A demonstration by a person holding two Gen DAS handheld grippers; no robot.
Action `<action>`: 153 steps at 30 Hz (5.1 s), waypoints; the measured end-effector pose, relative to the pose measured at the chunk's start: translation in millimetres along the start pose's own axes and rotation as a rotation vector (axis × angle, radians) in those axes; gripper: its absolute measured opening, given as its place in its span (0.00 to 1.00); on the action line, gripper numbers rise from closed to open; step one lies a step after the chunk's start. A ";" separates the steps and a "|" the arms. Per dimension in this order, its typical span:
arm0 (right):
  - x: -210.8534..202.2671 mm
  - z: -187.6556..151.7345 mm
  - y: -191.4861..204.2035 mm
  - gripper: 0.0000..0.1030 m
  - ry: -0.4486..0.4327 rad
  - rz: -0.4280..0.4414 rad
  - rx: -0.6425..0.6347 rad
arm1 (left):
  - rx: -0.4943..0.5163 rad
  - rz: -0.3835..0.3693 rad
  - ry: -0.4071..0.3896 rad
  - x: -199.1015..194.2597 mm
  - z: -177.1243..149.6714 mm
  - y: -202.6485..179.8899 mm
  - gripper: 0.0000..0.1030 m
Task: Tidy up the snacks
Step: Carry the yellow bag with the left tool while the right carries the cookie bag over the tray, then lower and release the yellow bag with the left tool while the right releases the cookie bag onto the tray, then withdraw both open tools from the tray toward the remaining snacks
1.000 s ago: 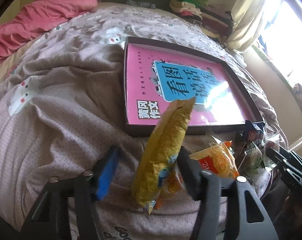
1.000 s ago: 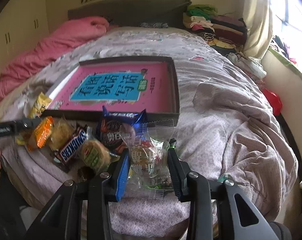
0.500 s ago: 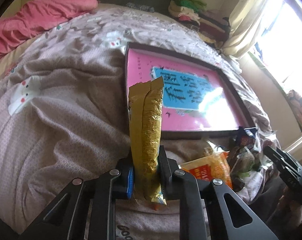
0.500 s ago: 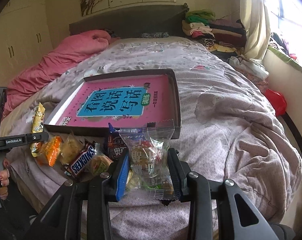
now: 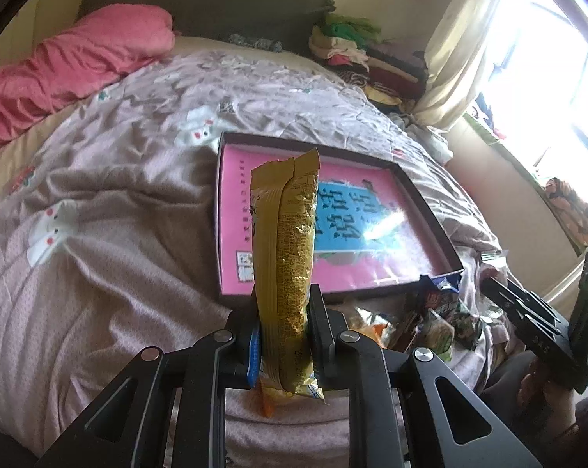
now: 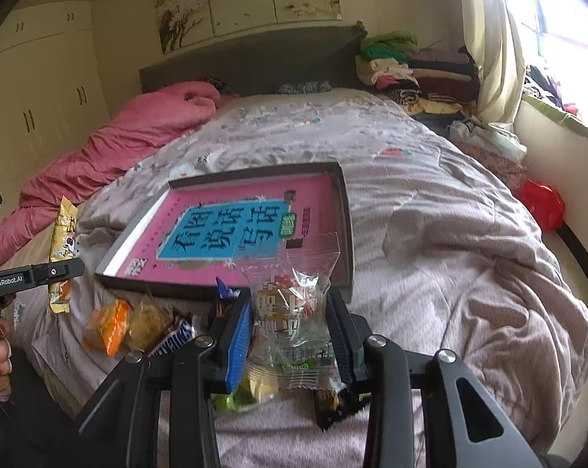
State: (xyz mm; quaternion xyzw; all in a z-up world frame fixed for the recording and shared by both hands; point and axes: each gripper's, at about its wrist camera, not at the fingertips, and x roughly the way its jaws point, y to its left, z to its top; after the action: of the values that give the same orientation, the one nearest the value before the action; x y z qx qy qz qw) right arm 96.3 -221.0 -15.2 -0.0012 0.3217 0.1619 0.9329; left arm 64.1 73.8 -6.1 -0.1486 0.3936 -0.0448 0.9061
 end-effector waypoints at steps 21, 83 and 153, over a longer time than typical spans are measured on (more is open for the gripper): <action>29.2 51.2 -18.4 0.37 -0.043 0.130 0.072 | 0.004 0.047 -0.018 21.3 41.6 -22.3 0.20; 111.4 40.5 -24.9 0.37 0.198 0.148 0.033 | 0.007 0.170 0.203 115.0 40.0 -14.3 0.20; 22.3 44.0 -46.3 0.68 -0.041 0.163 0.077 | 0.050 0.080 -0.020 4.8 36.4 -19.2 0.72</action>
State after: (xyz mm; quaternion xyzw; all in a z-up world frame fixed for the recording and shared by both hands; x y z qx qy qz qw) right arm 153.3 -253.5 1.6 0.0640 0.3075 0.2248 0.9224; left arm 94.5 63.1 19.8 -0.1105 0.3889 -0.0168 0.9145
